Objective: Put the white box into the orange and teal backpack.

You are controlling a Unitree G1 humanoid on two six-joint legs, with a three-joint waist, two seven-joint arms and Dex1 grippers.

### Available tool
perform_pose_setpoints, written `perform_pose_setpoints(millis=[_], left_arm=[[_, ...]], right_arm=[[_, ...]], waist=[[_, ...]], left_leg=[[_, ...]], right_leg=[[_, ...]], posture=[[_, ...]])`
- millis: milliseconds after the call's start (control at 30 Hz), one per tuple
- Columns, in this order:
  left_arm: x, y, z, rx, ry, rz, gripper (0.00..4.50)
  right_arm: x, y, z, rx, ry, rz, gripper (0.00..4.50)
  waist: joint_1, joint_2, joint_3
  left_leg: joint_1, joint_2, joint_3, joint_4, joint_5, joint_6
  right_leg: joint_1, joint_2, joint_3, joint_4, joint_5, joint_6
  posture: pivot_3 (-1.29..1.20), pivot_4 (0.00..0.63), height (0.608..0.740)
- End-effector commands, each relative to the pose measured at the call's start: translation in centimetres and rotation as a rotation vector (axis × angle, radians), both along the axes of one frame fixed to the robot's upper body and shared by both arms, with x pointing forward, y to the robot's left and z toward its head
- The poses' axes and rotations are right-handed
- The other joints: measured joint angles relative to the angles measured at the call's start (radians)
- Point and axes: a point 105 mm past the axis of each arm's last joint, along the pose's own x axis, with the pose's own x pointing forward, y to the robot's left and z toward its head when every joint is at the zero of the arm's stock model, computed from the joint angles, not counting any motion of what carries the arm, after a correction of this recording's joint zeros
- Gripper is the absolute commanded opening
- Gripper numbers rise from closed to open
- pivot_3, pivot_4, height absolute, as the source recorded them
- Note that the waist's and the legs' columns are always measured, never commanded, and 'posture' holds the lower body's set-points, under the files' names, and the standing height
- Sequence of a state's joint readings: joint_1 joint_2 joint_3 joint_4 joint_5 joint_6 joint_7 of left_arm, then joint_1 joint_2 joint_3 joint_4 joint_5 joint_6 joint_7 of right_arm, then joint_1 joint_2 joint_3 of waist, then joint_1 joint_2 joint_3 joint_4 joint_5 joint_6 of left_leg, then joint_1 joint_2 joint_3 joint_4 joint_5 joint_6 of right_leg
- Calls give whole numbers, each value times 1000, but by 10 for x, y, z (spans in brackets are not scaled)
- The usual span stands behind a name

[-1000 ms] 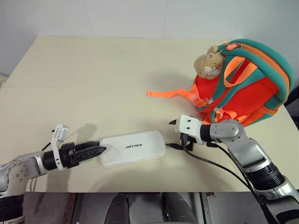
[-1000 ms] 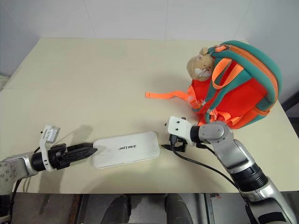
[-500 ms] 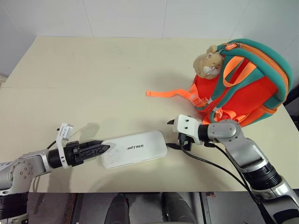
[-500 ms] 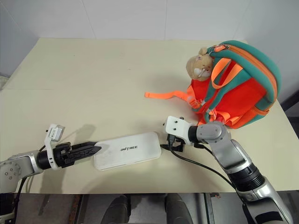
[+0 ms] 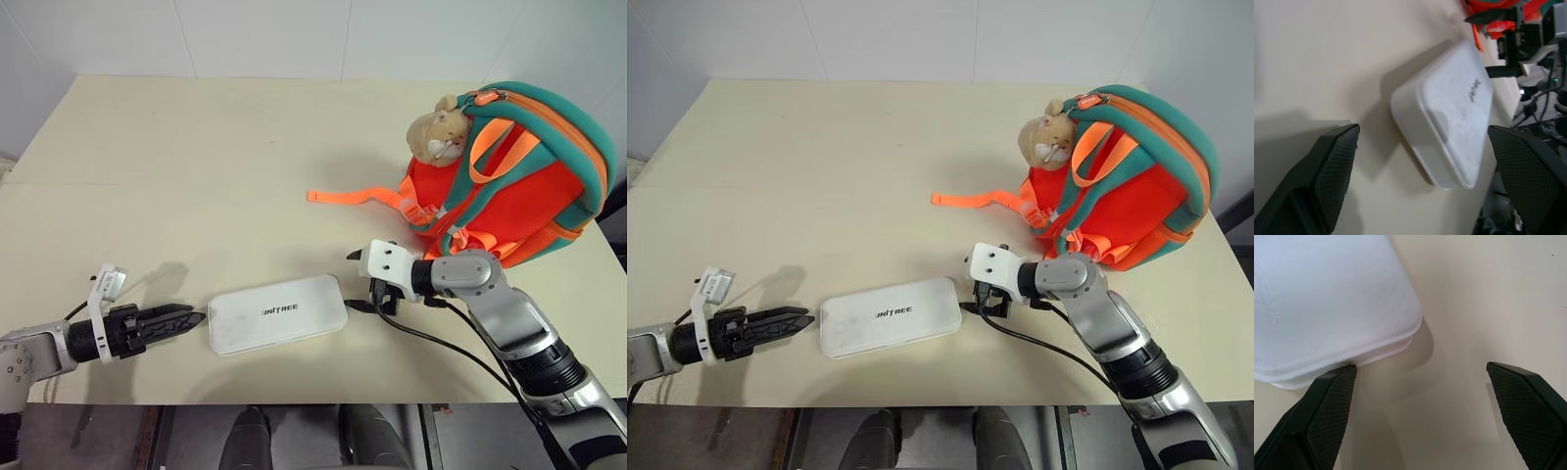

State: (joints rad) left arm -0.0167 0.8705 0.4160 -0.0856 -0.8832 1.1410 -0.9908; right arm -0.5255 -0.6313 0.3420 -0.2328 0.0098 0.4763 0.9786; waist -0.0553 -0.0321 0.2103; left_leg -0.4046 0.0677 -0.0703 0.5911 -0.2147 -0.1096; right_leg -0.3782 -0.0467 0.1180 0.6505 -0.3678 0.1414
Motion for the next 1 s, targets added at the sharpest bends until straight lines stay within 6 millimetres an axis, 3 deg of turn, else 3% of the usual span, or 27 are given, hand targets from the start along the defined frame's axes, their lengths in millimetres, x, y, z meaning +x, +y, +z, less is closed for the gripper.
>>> perform_pose_setpoints(millis=[33, 233, 567, 1000], left_arm=[[-4, -10, 8, -63, -28, -25, 4493], [-10, -27, 1, -120, 9, -61, 4493], [-2, -41, 1, -178, -14, -70, 4493], [5, -38, 7, -214, -36, -75, 4493]], right_arm=[[-1, 5, 9, 14, -38, 29, 4500], [-1, 4, 9, 15, -38, 29, 4500], [-4, 6, 8, 15, -32, 39, 4500], [-7, 3, 5, 10, -25, 36, 4500]], waist=[[0, 0, 0], [0, 0, 0], [2, 0, 0], [1, 0, 0]], left_leg=[[0, 0, 0, 0, 0, 0], [0, 0, 0, 0, 0, 0], [0, 0, 0, 0, 0, 0], [0, 0, 0, 0, 0, 0]], right_leg=[[0, 0, 0, 0, 0, 0], [0, 0, 0, 0, 0, 0], [0, 0, 0, 0, 0, 0], [0, 0, 0, -1, 0, 0]], posture=[[0, 150, 740], [0, 150, 740], [0, 150, 740], [0, 150, 740]])
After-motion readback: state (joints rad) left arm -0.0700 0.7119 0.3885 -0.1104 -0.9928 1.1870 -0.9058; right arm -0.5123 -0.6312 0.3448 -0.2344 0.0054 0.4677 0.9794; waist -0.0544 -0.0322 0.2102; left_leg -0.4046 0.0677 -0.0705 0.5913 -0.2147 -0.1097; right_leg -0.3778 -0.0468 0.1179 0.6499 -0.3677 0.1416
